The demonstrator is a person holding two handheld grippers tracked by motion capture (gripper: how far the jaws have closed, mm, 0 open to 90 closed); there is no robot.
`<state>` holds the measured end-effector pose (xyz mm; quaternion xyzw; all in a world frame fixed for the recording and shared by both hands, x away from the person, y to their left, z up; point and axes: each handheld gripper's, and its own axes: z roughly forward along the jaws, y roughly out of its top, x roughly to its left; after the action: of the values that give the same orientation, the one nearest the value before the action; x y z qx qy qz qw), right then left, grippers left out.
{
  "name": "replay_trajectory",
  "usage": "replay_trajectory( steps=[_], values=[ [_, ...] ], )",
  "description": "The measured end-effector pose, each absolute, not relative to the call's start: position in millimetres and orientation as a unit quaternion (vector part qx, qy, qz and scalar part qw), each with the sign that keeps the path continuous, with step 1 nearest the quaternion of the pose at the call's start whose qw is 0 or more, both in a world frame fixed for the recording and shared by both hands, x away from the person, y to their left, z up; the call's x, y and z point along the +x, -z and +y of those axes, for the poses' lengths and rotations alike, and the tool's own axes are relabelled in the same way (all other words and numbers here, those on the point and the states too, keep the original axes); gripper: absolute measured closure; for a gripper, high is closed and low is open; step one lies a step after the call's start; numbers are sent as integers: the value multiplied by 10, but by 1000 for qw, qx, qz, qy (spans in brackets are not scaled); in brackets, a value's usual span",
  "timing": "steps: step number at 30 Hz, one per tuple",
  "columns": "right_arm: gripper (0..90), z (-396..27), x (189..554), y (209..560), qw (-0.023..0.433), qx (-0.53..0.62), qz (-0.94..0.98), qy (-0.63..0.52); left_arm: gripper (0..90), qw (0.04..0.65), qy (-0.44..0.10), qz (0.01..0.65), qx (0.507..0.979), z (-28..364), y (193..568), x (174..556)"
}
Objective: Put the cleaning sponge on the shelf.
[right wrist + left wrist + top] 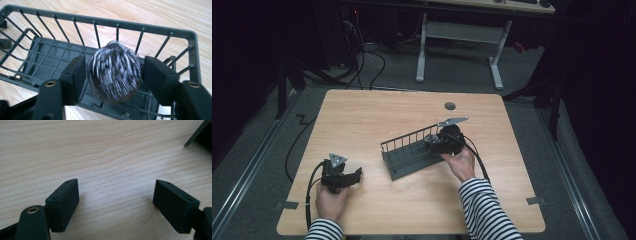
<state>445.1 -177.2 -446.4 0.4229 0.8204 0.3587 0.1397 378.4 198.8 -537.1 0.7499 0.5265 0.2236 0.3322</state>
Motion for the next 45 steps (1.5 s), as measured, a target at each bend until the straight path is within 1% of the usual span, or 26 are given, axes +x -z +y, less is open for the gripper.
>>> replay_trajectory(
  steps=[3, 10, 13, 18, 28, 45],
  values=[
    [298, -1805, 4433, 4423, 146, 421, 816, -367, 214, 332, -224, 526, 750, 1988, 5371, 3784],
    [299, -1937, 4345, 4332, 150, 425, 801, -394, 214, 332, -223, 526, 750, 1989, 5371, 3784],
    [316, -2046, 4275, 4253, 164, 423, 794, -404, 214, 333, -223, 527, 750, 1989, 5371, 3784],
    [339, -2169, 4175, 4160, 174, 426, 789, -408, 214, 333, -223, 527, 750, 1989, 5372, 3784],
    [387, -2345, 3951, 4002, 181, 431, 788, -401, 215, 333, -223, 527, 750, 1990, 5371, 3785],
    [405, -2747, 3641, 3985, 197, 453, 754, -433, 218, 333, -224, 528, 748, 1990, 5372, 3788]
  ],
)
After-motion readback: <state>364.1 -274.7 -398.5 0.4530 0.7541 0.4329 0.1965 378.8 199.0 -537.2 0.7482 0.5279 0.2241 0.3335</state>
